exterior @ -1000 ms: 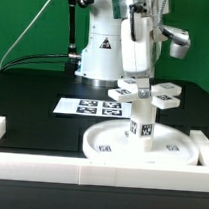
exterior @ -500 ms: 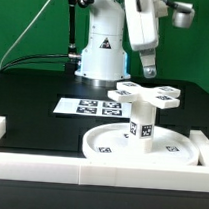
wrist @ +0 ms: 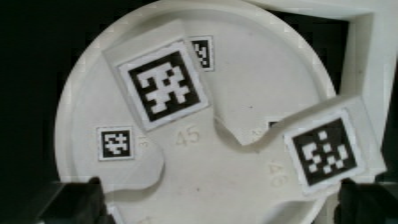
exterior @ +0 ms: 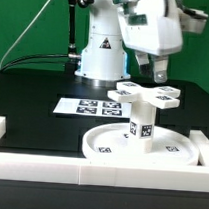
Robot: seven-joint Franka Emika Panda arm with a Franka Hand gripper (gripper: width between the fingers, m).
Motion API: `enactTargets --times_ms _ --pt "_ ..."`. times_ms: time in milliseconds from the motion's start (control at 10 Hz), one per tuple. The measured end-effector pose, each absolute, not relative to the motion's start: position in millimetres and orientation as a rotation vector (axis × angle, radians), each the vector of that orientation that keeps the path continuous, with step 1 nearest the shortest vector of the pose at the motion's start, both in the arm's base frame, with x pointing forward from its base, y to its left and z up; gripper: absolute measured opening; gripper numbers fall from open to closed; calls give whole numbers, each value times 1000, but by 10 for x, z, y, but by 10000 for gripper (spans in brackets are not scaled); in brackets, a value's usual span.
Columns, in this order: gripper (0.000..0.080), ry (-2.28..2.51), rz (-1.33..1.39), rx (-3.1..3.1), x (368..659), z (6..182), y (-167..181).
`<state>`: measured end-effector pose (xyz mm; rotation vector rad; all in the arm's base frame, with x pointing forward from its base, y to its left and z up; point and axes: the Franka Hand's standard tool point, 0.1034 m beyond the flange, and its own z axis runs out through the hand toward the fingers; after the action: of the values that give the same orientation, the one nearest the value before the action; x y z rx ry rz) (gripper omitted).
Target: Assemble round table
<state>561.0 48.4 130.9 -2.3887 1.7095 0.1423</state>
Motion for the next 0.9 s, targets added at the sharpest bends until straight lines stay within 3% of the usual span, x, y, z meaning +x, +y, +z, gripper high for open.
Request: enactTargets --times_ms 400,900 --pt "648 1310 106 -2625 5609 1305 481" --pt "648 413 47 -2980 5596 1312 516"
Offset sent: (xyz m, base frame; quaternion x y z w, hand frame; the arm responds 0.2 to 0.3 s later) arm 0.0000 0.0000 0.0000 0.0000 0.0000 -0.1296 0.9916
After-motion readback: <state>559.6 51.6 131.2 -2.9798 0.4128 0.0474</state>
